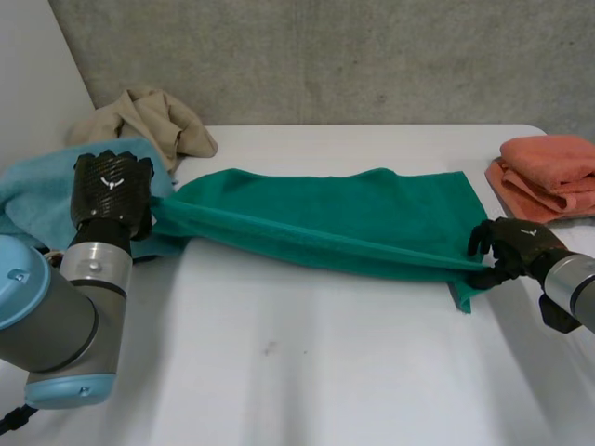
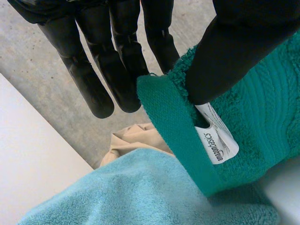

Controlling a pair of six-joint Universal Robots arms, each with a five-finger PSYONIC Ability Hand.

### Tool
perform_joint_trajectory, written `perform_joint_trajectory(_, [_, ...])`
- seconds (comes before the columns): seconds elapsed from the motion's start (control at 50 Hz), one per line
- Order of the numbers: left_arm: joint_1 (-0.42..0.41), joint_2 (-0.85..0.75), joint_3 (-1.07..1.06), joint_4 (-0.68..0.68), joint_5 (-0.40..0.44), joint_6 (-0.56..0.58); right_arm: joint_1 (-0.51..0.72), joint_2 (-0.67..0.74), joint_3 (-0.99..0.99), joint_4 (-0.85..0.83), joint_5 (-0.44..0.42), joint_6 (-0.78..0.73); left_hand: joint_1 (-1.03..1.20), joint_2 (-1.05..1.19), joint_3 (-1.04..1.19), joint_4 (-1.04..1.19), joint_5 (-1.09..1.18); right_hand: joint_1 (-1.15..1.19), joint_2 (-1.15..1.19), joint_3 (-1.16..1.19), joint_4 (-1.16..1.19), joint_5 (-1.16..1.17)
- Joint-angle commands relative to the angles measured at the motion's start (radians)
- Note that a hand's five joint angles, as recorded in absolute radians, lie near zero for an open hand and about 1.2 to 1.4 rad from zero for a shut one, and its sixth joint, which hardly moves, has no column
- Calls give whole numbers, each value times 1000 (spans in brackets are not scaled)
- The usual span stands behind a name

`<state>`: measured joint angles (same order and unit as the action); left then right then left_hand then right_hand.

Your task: Fold the laundry.

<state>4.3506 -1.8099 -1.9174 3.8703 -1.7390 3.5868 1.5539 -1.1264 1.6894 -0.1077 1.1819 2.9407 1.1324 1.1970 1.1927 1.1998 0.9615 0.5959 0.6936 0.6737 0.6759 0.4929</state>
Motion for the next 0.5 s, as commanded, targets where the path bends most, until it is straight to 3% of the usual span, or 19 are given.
perform_joint_trajectory(0.02, [17,18,11,-9,-2,1,0,7,-33,92,-24,9,264,199,204,196,260,211,113,133,131,140])
perform_joint_trajectory(0.06, [26,20,11,-9,-2,1,0,8,-40,108,-30,6,264,199,204,196,260,398,300,320,318,326])
perform_joint_trajectory(0.08, [36,20,11,-11,-1,3,3,8,-43,120,-44,0,264,199,204,196,260,796,699,719,716,725])
perform_joint_trajectory(0.14, [40,21,8,-25,-1,6,6,1,-45,126,-61,-41,264,199,204,196,260,800,703,723,720,729])
perform_joint_trajectory(0.22, [37,47,-8,-92,1,12,3,-24,-42,151,-64,-242,264,199,204,196,260,800,703,723,720,729])
perform_joint_trajectory(0.34, [33,141,-60,-280,13,15,0,-239,-2,281,-56,-630,264,199,204,196,260,800,703,723,720,729])
perform_joint_trajectory(0.5, [44,311,-166,-584,52,58,-11,-348,41,511,-22,-1020,264,199,204,196,260,800,703,723,720,729])
